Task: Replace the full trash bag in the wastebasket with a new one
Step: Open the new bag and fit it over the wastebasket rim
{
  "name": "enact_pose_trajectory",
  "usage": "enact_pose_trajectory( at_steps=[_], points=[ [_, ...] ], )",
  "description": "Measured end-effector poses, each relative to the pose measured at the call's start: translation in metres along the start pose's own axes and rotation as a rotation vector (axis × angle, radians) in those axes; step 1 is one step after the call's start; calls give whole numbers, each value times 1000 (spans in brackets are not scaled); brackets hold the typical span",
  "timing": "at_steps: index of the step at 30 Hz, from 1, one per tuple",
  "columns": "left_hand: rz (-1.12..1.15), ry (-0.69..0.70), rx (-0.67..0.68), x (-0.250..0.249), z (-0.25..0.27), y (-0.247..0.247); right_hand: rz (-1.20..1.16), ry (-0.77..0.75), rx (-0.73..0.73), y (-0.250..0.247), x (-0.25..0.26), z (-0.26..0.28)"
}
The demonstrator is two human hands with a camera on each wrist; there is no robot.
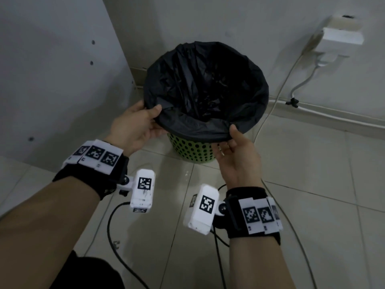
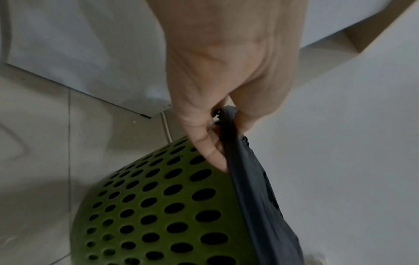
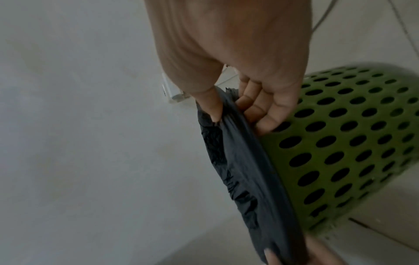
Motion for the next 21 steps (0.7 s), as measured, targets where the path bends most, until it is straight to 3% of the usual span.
enact_pose_trajectory(
  at_steps=[3, 13, 17, 21],
  points=[
    [42, -34, 26, 6, 9, 7, -77, -10, -32, 5, -8, 3],
    [-111, 62, 44, -1, 8, 12, -245, 4, 37, 1, -4, 9],
    [-168, 48, 55, -3, 6, 10, -158, -41, 5, -8, -9, 4],
    [-180, 18, 90, -4, 6, 9, -121, 106, -65, -13, -11, -3]
  ],
)
Point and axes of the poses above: each hand's wrist, its own z-axis away from the middle knuckle, its own y-axis out of the palm, x = y × z, the point moved 6 cm from there along -z, towards the middle knuckle
